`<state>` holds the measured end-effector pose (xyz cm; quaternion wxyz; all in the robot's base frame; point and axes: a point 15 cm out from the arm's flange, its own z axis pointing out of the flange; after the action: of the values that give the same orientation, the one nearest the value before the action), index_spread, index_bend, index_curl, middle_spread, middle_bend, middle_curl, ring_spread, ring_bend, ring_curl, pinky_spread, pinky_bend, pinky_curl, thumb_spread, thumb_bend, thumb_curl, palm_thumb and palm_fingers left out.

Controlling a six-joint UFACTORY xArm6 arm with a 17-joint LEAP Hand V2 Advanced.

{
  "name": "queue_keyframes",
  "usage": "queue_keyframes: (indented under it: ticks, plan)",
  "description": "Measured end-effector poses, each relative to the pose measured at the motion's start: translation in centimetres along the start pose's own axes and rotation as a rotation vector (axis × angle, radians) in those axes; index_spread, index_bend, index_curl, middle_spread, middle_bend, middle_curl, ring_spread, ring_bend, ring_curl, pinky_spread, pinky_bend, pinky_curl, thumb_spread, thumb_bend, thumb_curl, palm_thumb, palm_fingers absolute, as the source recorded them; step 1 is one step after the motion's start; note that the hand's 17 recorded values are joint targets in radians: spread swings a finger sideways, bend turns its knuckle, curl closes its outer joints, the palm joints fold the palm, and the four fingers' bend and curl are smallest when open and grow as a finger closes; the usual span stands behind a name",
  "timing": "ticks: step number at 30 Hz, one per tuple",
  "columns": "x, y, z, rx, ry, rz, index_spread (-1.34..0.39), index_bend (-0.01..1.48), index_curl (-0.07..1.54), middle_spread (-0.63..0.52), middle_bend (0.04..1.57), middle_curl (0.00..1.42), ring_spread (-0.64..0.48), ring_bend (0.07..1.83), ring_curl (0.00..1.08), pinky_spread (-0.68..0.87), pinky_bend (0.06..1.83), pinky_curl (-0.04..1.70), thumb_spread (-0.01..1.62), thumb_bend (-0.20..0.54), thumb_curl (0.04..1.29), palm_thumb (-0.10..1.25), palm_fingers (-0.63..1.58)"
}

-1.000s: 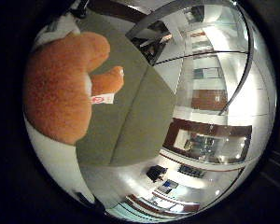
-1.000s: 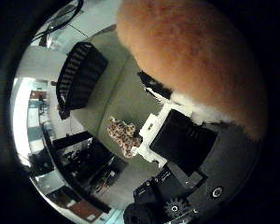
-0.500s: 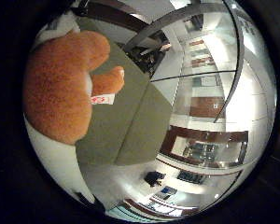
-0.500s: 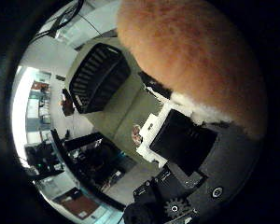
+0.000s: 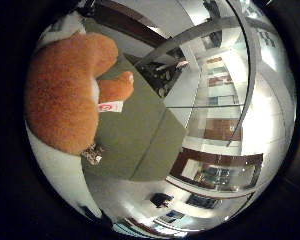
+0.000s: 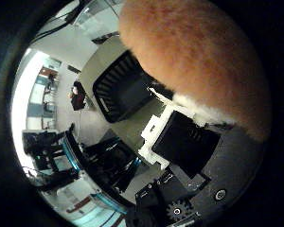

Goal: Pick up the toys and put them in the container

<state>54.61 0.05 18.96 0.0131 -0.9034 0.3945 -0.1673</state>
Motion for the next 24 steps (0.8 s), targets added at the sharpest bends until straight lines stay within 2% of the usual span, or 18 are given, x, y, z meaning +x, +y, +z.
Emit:
queue_keyframes:
  ticks: [12,24]
  plan:
    - [-8.4,-3.7,-1.0,0.018,-0.058,-0.076,-0.25,1.08,0.96,-0.17,1.28,0.89,-0.25,1.3,0.89,-0.18,1.39,0.92,0.97,-0.016,0.71,1.07,1.1]
    - [-13.6,-6.7,-2.3,0.047,-0.076,-0.129,-0.25,1.08,0.96,-0.17,1.29,0.88,-0.25,1.31,0.89,-0.18,1.39,0.93,0.96,-0.014,0.72,1.06,1.1]
